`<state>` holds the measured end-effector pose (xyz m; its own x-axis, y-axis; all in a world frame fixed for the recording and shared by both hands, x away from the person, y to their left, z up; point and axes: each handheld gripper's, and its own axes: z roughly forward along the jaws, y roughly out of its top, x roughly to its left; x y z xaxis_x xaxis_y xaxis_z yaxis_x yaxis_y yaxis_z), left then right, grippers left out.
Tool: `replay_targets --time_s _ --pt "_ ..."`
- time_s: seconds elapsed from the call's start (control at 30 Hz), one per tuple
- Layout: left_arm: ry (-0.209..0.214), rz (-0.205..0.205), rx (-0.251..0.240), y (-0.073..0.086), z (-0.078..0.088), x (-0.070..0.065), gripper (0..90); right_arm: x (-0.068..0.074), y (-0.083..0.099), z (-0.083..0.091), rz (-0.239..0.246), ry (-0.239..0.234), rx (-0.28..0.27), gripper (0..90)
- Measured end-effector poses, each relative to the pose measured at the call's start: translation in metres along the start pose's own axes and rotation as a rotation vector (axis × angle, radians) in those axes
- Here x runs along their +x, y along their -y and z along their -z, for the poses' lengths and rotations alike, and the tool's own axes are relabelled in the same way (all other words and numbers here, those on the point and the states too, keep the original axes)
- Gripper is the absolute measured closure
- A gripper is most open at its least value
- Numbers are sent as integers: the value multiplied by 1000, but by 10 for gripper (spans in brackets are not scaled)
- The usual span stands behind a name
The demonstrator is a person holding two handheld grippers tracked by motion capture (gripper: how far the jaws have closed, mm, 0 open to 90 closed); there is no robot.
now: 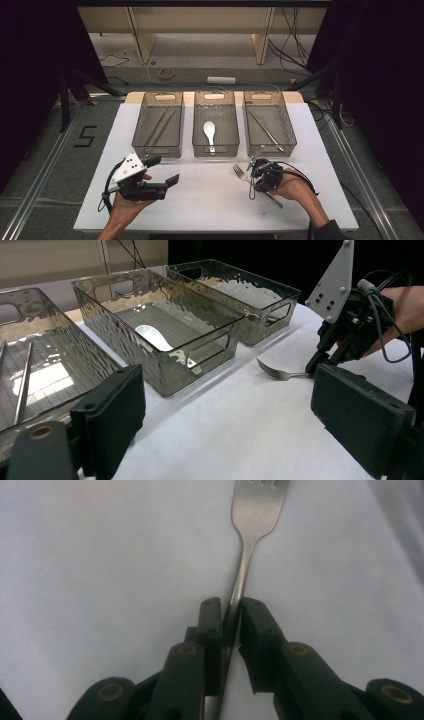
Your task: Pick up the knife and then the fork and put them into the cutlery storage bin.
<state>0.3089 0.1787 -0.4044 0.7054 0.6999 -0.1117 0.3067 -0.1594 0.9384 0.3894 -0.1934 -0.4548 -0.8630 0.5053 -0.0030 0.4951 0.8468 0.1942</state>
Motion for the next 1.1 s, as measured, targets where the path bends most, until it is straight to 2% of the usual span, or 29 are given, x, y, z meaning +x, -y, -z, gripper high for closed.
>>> replay_targets --time_s 0.27,0.5,0.63,0.8,1.1 --pt "-1 0 -2 0 0 0 139 0 -2 0 -13 4 13 817" --pt "-1 -2 0 0 0 0 139 1 -4 0 -5 18 25 845" --pt "-1 -1 -1 0 0 0 140 3 -4 0 17 28 21 849" --pt "-1 -1 -1 0 0 0 141 2 -3 2 41 55 5 852" --pt "-1 -2 0 0 0 0 141 -1 0 12 33 58 -51 853"
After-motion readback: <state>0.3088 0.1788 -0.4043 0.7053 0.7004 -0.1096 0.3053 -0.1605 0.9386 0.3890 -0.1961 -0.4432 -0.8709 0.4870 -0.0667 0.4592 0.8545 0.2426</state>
